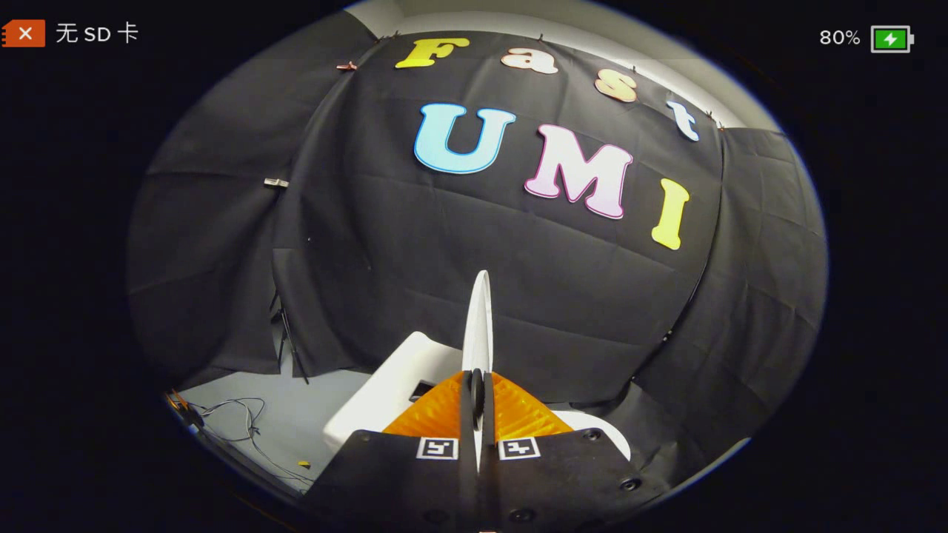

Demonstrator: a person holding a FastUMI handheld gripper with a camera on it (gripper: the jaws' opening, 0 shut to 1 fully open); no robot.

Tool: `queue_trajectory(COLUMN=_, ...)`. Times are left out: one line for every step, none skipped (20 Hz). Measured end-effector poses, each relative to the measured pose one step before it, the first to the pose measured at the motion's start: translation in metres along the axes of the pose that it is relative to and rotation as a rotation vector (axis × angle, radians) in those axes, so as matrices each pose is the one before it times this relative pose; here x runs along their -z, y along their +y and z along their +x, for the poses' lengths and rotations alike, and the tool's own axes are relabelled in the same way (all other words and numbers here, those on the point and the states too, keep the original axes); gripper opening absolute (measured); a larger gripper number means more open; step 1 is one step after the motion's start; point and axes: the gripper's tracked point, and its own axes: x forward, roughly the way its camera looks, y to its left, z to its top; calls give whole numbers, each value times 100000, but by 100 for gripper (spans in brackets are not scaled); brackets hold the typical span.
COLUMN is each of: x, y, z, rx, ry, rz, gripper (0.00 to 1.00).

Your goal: Open the toilet lid.

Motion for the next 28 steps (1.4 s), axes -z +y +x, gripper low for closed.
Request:
queue_trajectory(x=-736, y=-153, z=255, rx=-296, ry=-23, rz=-728, gripper=5)
queue_trajectory(x=-46, y=-104, z=5, rx=-128, ry=-118, rz=-610, gripper=5)
queue_trajectory(x=-17, y=39, z=-52, rx=26, ry=-139, rz=-589, gripper=5)
queue_trajectory(x=72, y=-7, z=-14, rx=4, ry=9, rz=-252, gripper=5)
queue_trajectory(x=75, y=-47, z=-7, rx=509, ry=156, rz=-128, gripper=5)
queue_trajectory(x=-80, y=-140, z=89, rx=-315, ry=-104, rz=718, gripper=7)
queue_trajectory(x=76, y=-126, z=112, rx=14, ry=-162, rz=469, gripper=9)
queue_trajectory(x=5, y=-174, z=-351, rx=-653, ry=-649, rz=1302, gripper=12)
queue_trajectory(x=-228, y=-542, z=-187, rx=534, ry=-418, rz=753, gripper=15)
queue_trajectory(x=-224, y=-399, z=-89, rx=-304, ry=-827, rz=891, gripper=27)
queue_trajectory(x=-217, y=75, z=246, rx=-1219, ry=-1532, rz=514, gripper=39)
queue_trajectory(x=20, y=315, z=-330, rx=-2901, ry=-670, rz=661, gripper=51)
queue_trajectory(x=611, y=413, z=183, rx=-3185, ry=777, rz=466, gripper=63)
queue_trajectory(x=-274, y=-133, z=-912, rx=-1206, ry=809, rz=492, gripper=75)
queue_trajectory(x=74, y=-487, z=-177, rx=-466, ry=12, rz=1201, gripper=87)
queue_trajectory(x=-521, y=-522, z=-235, rx=219, ry=-1153, rz=1072, gripper=99)
queue_trajectory(x=-651, y=-478, z=-395, rx=31, ry=-1852, rz=856, gripper=99)
queue_trajectory(x=-364, y=-263, z=-404, rx=-104, ry=-1361, rz=638, gripper=99)
queue_trajectory(x=-346, y=-411, z=-422, rx=-152, ry=-873, rz=513, gripper=99)
queue_trajectory(x=-356, y=-529, z=-430, rx=-324, ry=-715, rz=950, gripper=98)
queue_trajectory(x=-419, y=-513, z=-513, rx=-471, ry=-564, rz=1074, gripper=99)
queue_trajectory(x=-599, y=-580, z=-444, rx=-137, ry=-883, rz=1455, gripper=99)
queue_trajectory(x=-687, y=-637, z=-512, rx=-147, ry=-1192, rz=1123, gripper=99)
queue_trajectory(x=-758, y=-831, z=-416, rx=501, ry=-1421, rz=591, gripper=99)
queue_trajectory(x=-642, y=-655, z=-495, rx=342, ry=-1108, rz=459, gripper=98)
queue_trajectory(x=-716, y=-896, z=-624, rx=349, ry=-1421, rz=912, gripper=99)
queue_trajectory(x=-602, y=-840, z=-483, rx=305, ry=-1012, rz=959, gripper=99)
queue_trajectory(x=-715, y=-882, z=-415, rx=517, ry=-934, rz=984, gripper=99)
